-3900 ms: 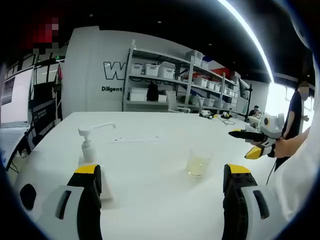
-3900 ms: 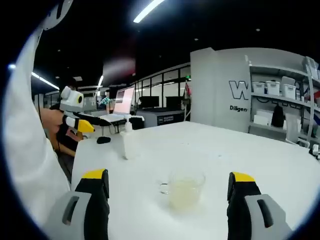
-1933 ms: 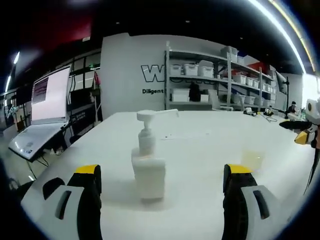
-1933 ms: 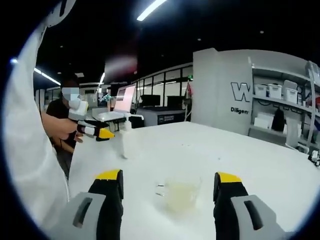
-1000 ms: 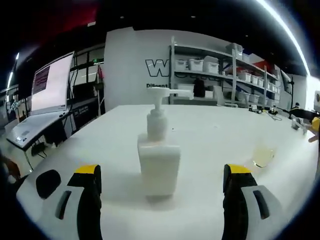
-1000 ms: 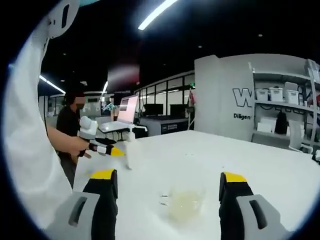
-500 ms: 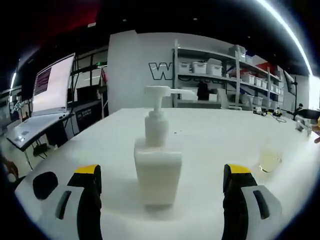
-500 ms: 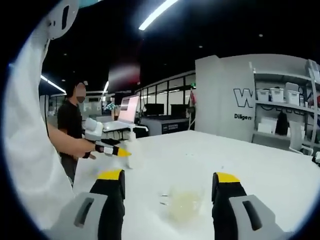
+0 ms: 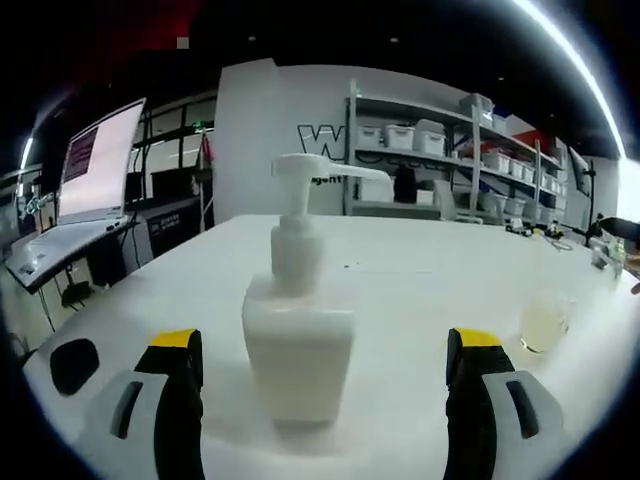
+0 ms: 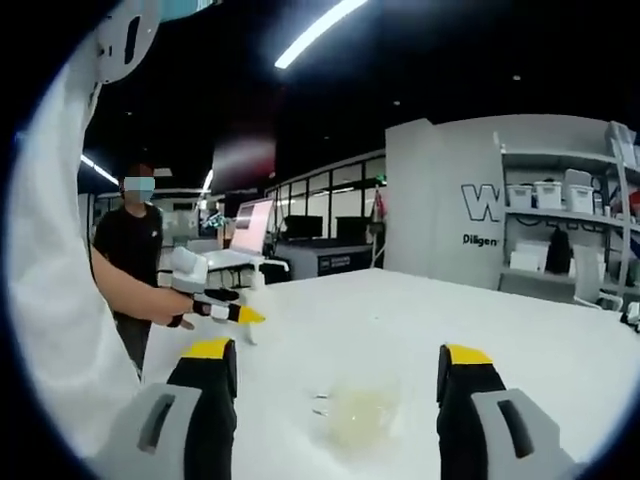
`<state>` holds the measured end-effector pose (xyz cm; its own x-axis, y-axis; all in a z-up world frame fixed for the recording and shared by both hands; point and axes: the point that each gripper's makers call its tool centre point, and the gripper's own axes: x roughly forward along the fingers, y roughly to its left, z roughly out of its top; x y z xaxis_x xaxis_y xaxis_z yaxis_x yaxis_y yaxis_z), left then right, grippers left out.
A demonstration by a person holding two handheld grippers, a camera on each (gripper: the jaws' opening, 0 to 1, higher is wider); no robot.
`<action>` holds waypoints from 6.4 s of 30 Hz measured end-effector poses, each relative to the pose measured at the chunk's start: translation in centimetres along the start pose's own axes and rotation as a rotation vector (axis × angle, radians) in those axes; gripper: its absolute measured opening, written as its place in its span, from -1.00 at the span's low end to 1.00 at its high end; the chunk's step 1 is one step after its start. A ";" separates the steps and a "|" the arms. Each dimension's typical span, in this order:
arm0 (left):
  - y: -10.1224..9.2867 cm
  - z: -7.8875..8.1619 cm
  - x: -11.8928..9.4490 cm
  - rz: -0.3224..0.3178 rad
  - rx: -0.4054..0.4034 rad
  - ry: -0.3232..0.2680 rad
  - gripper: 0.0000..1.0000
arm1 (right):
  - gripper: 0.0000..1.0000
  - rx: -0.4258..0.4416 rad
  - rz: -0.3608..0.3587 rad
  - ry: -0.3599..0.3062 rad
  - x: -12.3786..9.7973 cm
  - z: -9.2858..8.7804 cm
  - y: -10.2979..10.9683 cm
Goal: Hold the bottle steady, press the pump all the way down and release, and repeat the specified number of times to dispense into the cup
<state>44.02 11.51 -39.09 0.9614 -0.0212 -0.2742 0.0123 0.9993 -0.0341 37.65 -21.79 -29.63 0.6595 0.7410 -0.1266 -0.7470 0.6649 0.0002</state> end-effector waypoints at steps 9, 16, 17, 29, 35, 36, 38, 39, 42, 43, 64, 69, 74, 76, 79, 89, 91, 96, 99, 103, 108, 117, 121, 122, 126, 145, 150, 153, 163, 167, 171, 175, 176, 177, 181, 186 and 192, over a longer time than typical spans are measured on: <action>-0.7 -0.2 0.4 -0.018 -0.011 -0.004 0.99 | 0.60 -0.064 -0.006 0.025 -0.3 0.1 -0.2; -0.9 -0.4 0.9 -0.004 0.010 -0.009 0.98 | 0.29 -0.095 0.001 0.021 -0.7 0.4 -0.1; -1.0 -0.5 0.9 -0.004 0.012 -0.009 0.98 | 0.26 -0.094 0.006 0.006 -0.8 0.6 -0.1; -1.3 -0.4 1.7 0.003 0.023 -0.018 0.84 | 0.07 -0.079 0.015 0.014 -0.9 0.5 -0.1; -0.4 -0.3 1.6 0.033 0.018 -0.025 0.57 | -0.05 -0.108 0.005 0.014 -0.9 0.7 -0.3; -0.3 -0.3 1.6 0.038 0.016 -0.026 0.53 | -0.07 -0.108 0.006 0.013 -0.9 0.8 -0.2; 0.1 -0.2 1.5 0.055 0.024 -0.031 0.43 | -0.12 -0.116 0.016 0.011 -0.9 0.8 0.0; 0.1 -0.3 1.5 0.049 0.020 -0.030 0.43 | -0.13 -0.107 0.014 0.016 -0.9 0.8 -0.1; 0.2 -0.2 1.5 0.060 0.019 -0.034 0.38 | -0.16 -0.108 0.013 0.021 -0.9 0.7 -0.1; 0.3 -0.2 1.5 0.064 0.021 -0.037 0.33 | -0.17 -0.122 0.012 0.026 -0.9 0.7 -0.1; 1.6 -0.5 1.3 0.126 0.038 -0.025 -0.13 | 0.35 -0.115 -0.022 -0.066 -0.9 2.3 -0.7; 1.7 -0.4 1.3 0.117 0.046 -0.024 -0.13 | 0.13 -0.126 0.002 -0.047 -1.0 1.9 -0.2; 1.7 -0.5 1.4 0.113 0.047 -0.023 -0.14 | 0.10 -0.137 0.000 -0.044 -0.9 2.2 -0.1; 1.7 -0.5 1.4 0.107 0.051 -0.022 -0.14 | 0.14 -0.128 0.019 -0.080 -0.8 2.8 0.1; 1.5 -0.5 1.5 0.091 0.053 -0.020 -0.15 | 0.14 -0.109 0.013 -0.068 -0.8 2.5 -0.1; 0.3 -0.5 1.7 0.026 0.073 -0.008 -0.15 | 0.18 -0.116 0.026 -0.056 -0.8 2.3 0.0; 0.0 -0.5 1.8 0.016 0.076 -0.009 -0.15 | 0.17 -0.114 0.027 -0.061 -0.7 2.4 0.0; -1.0 -0.6 1.8 -0.009 0.080 -0.007 -0.15 | 0.11 -0.117 0.041 -0.056 -0.6 2.4 0.3; -1.8 -0.6 1.8 -0.032 0.087 -0.008 -0.15 | 0.09 -0.120 0.046 -0.061 -0.5 2.6 0.3; -2.7 -0.6 1.8 -0.055 0.095 -0.007 -0.15 | -0.06 -0.082 0.086 -0.035 -0.1 2.2 0.9; -4.3 -0.8 1.5 -0.096 0.110 -0.009 -0.15 | -0.04 -0.111 0.098 -0.010 0.1 1.6 1.0; -6.1 -1.0 1.3 -0.151 0.128 -0.004 -0.15 | -0.13 -0.120 0.116 0.032 0.1 0.6 1.0; -7.2 -1.1 1.1 -0.171 0.139 -0.003 -0.15 | -0.07 -0.099 0.130 0.027 0.2 0.6 1.0; -7.3 -1.1 1.1 -0.176 0.141 -0.003 -0.15 | -0.04 -0.089 0.133 0.030 0.2 0.5 1.1; -8.4 -1.2 1.0 -0.202 0.157 0.000 -0.15 | 0.49 -0.054 0.095 0.020 0.6 0.1 0.2; -11.3 -1.6 0.6 -0.279 0.199 0.009 -0.14 | 0.19 -0.067 0.133 0.094 0.5 -0.9 0.4; -12.0 -1.6 0.7 -0.295 0.205 0.010 -0.14 | 0.08 -0.074 0.132 0.094 0.5 -0.7 0.3; -12.9 -1.6 0.8 -0.314 0.210 0.008 -0.14 | 0.04 -0.058 0.142 0.086 0.5 -0.6 0.5; -15.2 -1.7 1.2 -0.370 0.236 0.013 -0.14 | -0.02 -0.028 0.127 0.088 0.1 -0.5 0.1; -16.0 -1.7 1.4 -0.390 0.243 0.014 -0.14 | 0.00 -0.053 0.107 0.070 -0.1 -0.1 -0.2; -16.6 -1.7 1.4 -0.403 0.249 0.014 -0.14 | 0.00 -0.044 0.113 0.077 -0.2 -0.2 -0.2; -17.1 -1.8 1.4 -0.418 0.252 0.015 -0.14 | 0.06 -0.044 0.136 0.059 -0.3 0.0 0.1; -17.2 -1.8 1.4 -0.420 0.259 0.014 -0.14 | 0.04 -0.058 0.118 0.088 -0.4 -0.3 -0.2; -17.2 -1.8 1.4 -0.421 0.257 0.015 -0.14 | 0.08 -0.080 0.114 0.083 -0.5 -0.2 -0.3; -17.7 -1.8 1.5 -0.429 0.263 0.015 -0.14 | 0.20 -0.061 0.139 0.042 -0.7 0.6 -0.1; -18.5 -1.8 1.6 -0.443 0.267 0.015 -0.14 | 0.03 -0.054 0.140 0.088 -1.2 0.1 -0.5; -19.5 -1.8 1.8 -0.449 0.269 0.013 -0.14 | -0.07 -0.052 0.136 0.097 -1.4 0.2 -1.0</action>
<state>44.97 -8.03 -40.66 0.8419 -0.4481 -0.3008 0.4943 0.8639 0.0964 37.44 -23.48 -29.26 0.5428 0.8095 -0.2240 -0.8338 0.5515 -0.0274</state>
